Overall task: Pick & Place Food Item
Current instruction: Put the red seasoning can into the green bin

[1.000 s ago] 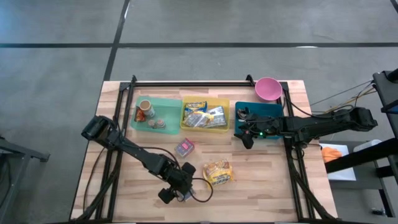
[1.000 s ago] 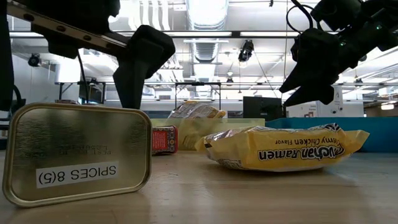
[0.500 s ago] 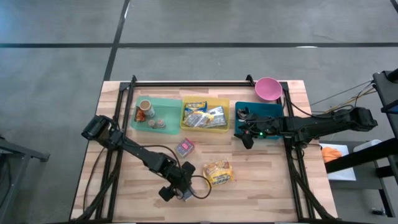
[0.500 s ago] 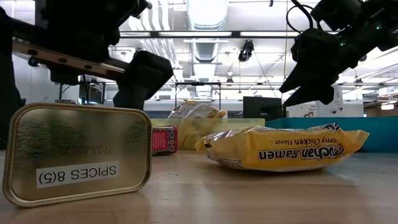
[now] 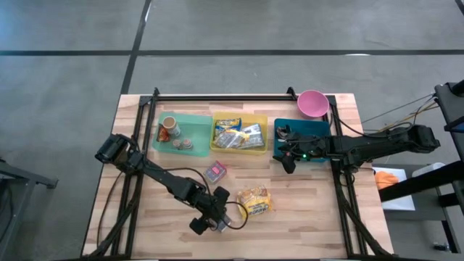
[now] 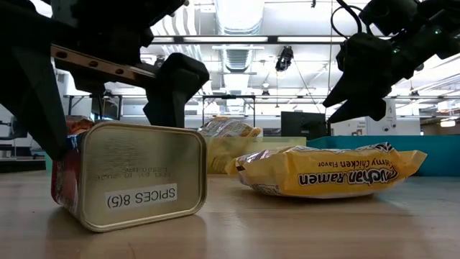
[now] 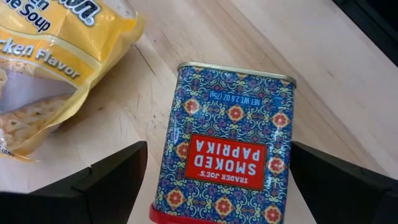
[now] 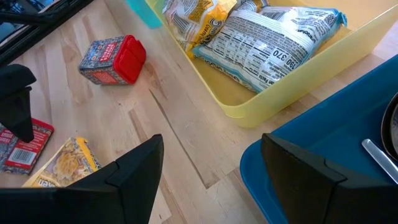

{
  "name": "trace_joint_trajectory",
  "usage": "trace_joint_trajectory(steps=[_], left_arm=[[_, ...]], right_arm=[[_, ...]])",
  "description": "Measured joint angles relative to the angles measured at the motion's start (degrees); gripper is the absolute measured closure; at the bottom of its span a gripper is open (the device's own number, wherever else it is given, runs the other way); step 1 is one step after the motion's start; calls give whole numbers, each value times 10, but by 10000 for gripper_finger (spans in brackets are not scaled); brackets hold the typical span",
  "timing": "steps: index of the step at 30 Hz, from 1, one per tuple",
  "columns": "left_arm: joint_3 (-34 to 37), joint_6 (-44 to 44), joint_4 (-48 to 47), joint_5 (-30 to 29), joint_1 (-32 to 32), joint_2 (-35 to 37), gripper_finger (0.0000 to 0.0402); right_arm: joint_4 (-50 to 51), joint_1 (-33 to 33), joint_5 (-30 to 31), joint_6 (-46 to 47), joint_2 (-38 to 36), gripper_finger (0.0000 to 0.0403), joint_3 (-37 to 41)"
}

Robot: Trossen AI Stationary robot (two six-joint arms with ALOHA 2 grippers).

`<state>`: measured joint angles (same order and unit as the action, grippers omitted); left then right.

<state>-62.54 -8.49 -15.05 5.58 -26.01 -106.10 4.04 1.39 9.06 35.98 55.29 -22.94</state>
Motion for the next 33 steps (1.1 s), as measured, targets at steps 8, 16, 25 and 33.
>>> trace_joint_trajectory(steps=[8,16,25,33], left_arm=[[0,34,3,2,0,0,70],[0,60,7,2,0,0,114],[0,36,2,-1,6,1,76],[0,60,0,-34,5,2,115]], right_arm=[[0,0,0,0,0,138,0],[0,0,0,0,0,138,0],[0,0,0,0,0,138,0],[0,0,0,0,0,138,0]])
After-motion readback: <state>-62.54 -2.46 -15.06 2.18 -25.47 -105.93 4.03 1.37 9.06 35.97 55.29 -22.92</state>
